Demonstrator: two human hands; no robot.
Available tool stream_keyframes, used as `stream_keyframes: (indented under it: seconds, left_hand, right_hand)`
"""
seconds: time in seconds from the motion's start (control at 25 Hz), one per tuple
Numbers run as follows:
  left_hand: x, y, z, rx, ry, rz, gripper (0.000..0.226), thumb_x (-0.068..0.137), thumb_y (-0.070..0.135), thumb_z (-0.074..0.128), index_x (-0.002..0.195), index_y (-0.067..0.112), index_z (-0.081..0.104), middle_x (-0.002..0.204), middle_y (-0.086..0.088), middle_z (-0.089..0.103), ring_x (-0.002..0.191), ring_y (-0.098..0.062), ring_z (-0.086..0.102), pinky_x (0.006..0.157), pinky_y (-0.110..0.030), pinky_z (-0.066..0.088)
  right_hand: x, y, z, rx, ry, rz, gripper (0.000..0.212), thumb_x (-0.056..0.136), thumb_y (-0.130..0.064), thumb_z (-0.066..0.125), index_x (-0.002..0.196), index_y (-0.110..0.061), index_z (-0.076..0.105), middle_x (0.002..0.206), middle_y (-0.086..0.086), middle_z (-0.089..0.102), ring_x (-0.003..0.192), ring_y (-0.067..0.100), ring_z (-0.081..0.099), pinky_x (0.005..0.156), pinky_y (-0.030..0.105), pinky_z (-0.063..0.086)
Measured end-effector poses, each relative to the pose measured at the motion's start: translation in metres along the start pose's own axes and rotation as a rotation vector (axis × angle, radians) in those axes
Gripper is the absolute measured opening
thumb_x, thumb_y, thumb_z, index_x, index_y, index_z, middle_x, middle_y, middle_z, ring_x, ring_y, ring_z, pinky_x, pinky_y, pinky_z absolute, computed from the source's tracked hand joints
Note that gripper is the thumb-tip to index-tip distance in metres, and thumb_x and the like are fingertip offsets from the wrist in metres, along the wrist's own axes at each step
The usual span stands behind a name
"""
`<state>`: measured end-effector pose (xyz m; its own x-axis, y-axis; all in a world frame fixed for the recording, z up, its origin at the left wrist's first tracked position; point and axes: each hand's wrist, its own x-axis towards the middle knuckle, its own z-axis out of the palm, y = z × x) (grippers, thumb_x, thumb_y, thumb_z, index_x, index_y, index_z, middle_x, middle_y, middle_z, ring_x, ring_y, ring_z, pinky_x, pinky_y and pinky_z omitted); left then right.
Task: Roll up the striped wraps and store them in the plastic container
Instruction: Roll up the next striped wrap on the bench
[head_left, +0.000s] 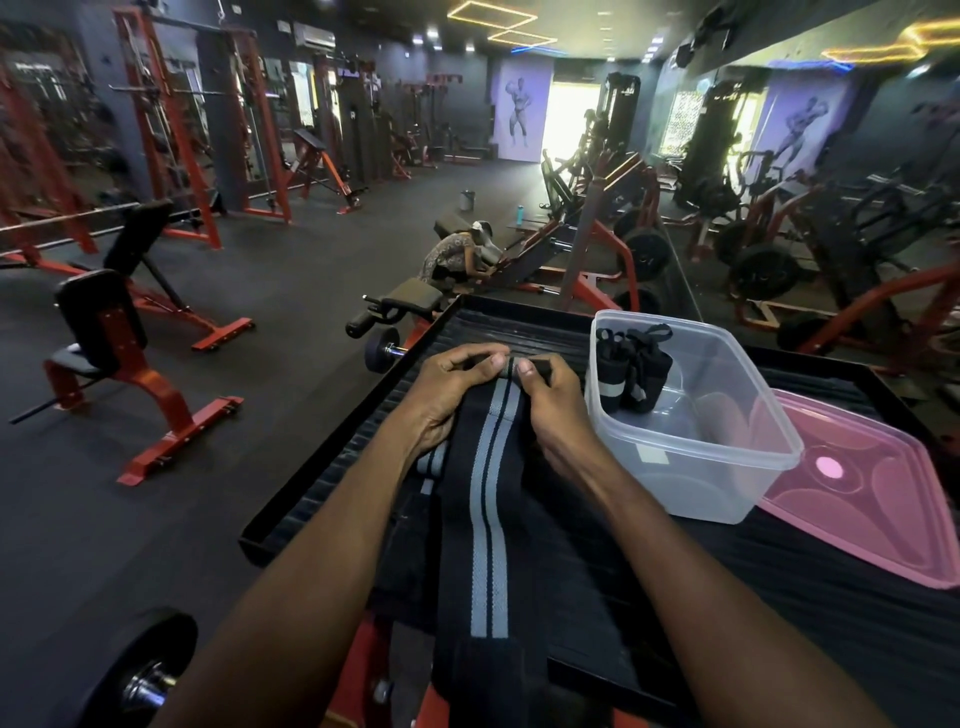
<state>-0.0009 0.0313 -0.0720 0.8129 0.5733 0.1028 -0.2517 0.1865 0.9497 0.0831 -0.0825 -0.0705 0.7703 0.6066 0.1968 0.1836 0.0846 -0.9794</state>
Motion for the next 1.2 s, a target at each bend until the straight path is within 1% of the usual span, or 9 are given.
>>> stream_keyframes:
  seconds: [0.2, 0.28, 0.36, 0.44, 0.6, 0.8, 0.92, 1.08, 1.2]
  left_hand:
    - [0.000, 0.002, -0.001, 0.055, 0.056, 0.018, 0.012, 0.087, 0.012, 0.072, 0.096, 0.004, 0.074, 0.098, -0.014, 0.073, 0.093, -0.026, 0.067, 0.095, -0.042, 0.054]
    - [0.000, 0.001, -0.002, 0.083, 0.049, 0.097, 0.011, 0.085, 0.001, 0.070, 0.095, 0.007, 0.074, 0.099, -0.009, 0.072, 0.097, -0.022, 0.066, 0.097, -0.039, 0.054]
    - [-0.002, 0.001, -0.001, 0.120, 0.031, 0.133, 0.017, 0.085, -0.005, 0.069, 0.095, 0.008, 0.074, 0.100, -0.006, 0.071, 0.100, -0.020, 0.066, 0.096, -0.037, 0.054]
    - [-0.003, 0.001, 0.000, 0.121, 0.016, 0.119, 0.018, 0.085, -0.005, 0.068, 0.096, 0.009, 0.073, 0.099, -0.004, 0.071, 0.098, -0.019, 0.066, 0.092, -0.035, 0.055]
    - [-0.004, 0.002, 0.002, 0.128, 0.025, 0.050, 0.005, 0.087, 0.010, 0.072, 0.091, 0.010, 0.075, 0.090, -0.006, 0.074, 0.090, -0.020, 0.069, 0.085, -0.034, 0.057]
    - [-0.002, -0.001, 0.002, 0.280, 0.111, 0.165, 0.011, 0.085, 0.005, 0.075, 0.090, 0.015, 0.075, 0.094, 0.000, 0.073, 0.095, -0.015, 0.068, 0.094, -0.034, 0.055]
    - [-0.002, -0.001, 0.002, 0.251, 0.074, 0.145, 0.011, 0.084, 0.007, 0.076, 0.094, 0.012, 0.075, 0.099, -0.004, 0.073, 0.099, -0.018, 0.067, 0.097, -0.036, 0.054]
    - [-0.002, 0.001, 0.004, 0.210, 0.100, 0.089, 0.012, 0.089, 0.012, 0.071, 0.098, 0.003, 0.072, 0.096, -0.012, 0.074, 0.090, -0.020, 0.069, 0.089, -0.037, 0.056]
    - [-0.003, 0.001, 0.002, 0.252, 0.127, 0.147, 0.007, 0.088, 0.006, 0.071, 0.096, 0.007, 0.071, 0.091, -0.006, 0.072, 0.085, -0.014, 0.067, 0.084, -0.031, 0.055]
  right_hand:
    - [0.001, 0.000, -0.001, 0.000, -0.044, -0.069, 0.008, 0.098, -0.012, 0.057, 0.096, -0.019, 0.061, 0.106, 0.015, 0.069, 0.103, 0.029, 0.066, 0.091, 0.044, 0.054]
    - [0.001, -0.003, -0.004, 0.003, -0.103, 0.041, 0.006, 0.100, -0.023, 0.055, 0.100, -0.021, 0.060, 0.106, 0.011, 0.069, 0.096, 0.026, 0.067, 0.071, 0.037, 0.058]
    - [0.000, -0.003, -0.008, -0.106, -0.124, 0.020, 0.013, 0.102, -0.031, 0.052, 0.099, -0.020, 0.059, 0.094, 0.001, 0.066, 0.083, 0.016, 0.064, 0.051, 0.023, 0.048]
    - [0.000, -0.002, -0.010, -0.156, -0.086, -0.092, 0.011, 0.100, -0.022, 0.055, 0.095, -0.014, 0.060, 0.087, -0.003, 0.063, 0.080, 0.011, 0.059, 0.060, 0.023, 0.047]
    - [0.004, 0.002, -0.009, -0.142, -0.065, -0.191, 0.009, 0.092, -0.005, 0.063, 0.097, -0.011, 0.065, 0.099, 0.003, 0.068, 0.099, 0.017, 0.062, 0.091, 0.033, 0.048]
    - [0.002, 0.004, -0.006, -0.076, -0.062, -0.077, 0.008, 0.096, -0.021, 0.063, 0.098, -0.015, 0.066, 0.096, 0.000, 0.070, 0.092, 0.012, 0.065, 0.085, 0.029, 0.049]
    - [0.002, 0.005, -0.007, -0.121, -0.023, -0.123, 0.005, 0.096, -0.016, 0.062, 0.091, -0.015, 0.064, 0.090, 0.001, 0.069, 0.088, 0.014, 0.063, 0.082, 0.031, 0.049]
    - [0.002, 0.001, -0.007, -0.122, -0.018, -0.219, 0.017, 0.091, -0.006, 0.063, 0.091, -0.022, 0.062, 0.094, -0.003, 0.068, 0.093, 0.012, 0.063, 0.087, 0.028, 0.049]
    - [0.001, 0.002, -0.005, -0.004, -0.048, -0.055, 0.003, 0.094, -0.023, 0.065, 0.096, -0.021, 0.065, 0.100, 0.001, 0.072, 0.099, 0.018, 0.068, 0.094, 0.038, 0.053]
